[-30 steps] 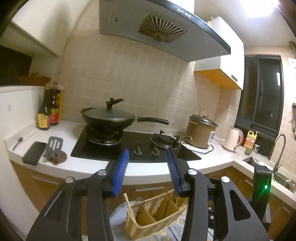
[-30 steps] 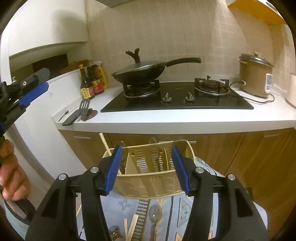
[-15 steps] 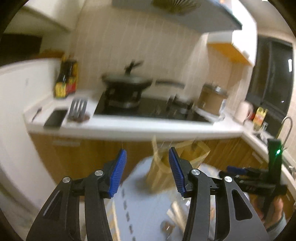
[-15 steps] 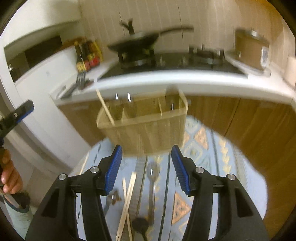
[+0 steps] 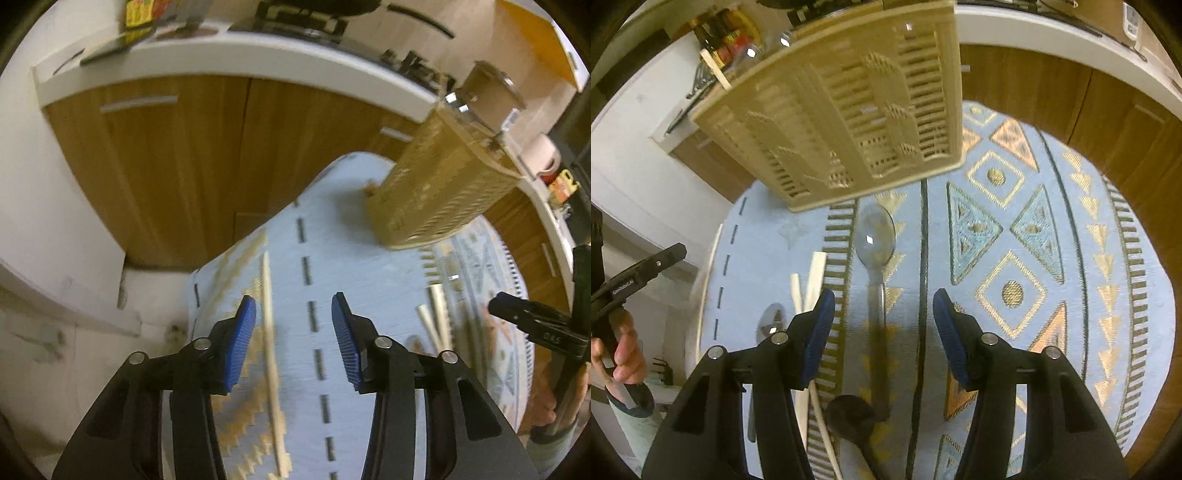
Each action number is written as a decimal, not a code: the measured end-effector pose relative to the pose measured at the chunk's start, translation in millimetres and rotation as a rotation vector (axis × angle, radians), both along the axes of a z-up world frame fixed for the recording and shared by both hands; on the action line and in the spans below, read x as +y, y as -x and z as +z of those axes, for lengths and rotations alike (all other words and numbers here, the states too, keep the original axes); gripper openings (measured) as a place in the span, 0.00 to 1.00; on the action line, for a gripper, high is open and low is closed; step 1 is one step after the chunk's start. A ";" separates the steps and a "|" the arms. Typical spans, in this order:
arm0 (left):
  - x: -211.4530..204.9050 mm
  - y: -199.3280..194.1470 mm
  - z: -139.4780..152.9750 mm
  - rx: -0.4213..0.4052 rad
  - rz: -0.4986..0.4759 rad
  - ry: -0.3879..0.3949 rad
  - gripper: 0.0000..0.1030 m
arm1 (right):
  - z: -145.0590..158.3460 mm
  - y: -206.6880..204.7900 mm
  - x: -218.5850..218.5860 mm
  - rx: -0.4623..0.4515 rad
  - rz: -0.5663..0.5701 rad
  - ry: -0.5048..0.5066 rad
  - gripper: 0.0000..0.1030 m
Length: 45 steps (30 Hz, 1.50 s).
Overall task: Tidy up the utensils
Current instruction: 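Grasp a wooden chopstick with the left gripper while the right gripper grasps a clear spoon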
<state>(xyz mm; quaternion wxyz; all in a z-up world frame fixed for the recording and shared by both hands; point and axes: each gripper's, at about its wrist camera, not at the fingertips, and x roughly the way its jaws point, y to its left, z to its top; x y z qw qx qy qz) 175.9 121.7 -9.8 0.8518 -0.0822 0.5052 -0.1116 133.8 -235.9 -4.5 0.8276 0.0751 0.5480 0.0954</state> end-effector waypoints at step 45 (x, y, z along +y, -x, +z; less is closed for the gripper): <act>-28.8 -9.7 -37.4 0.083 0.034 0.040 0.03 | -42.3 -48.3 77.1 -0.010 0.082 0.199 0.29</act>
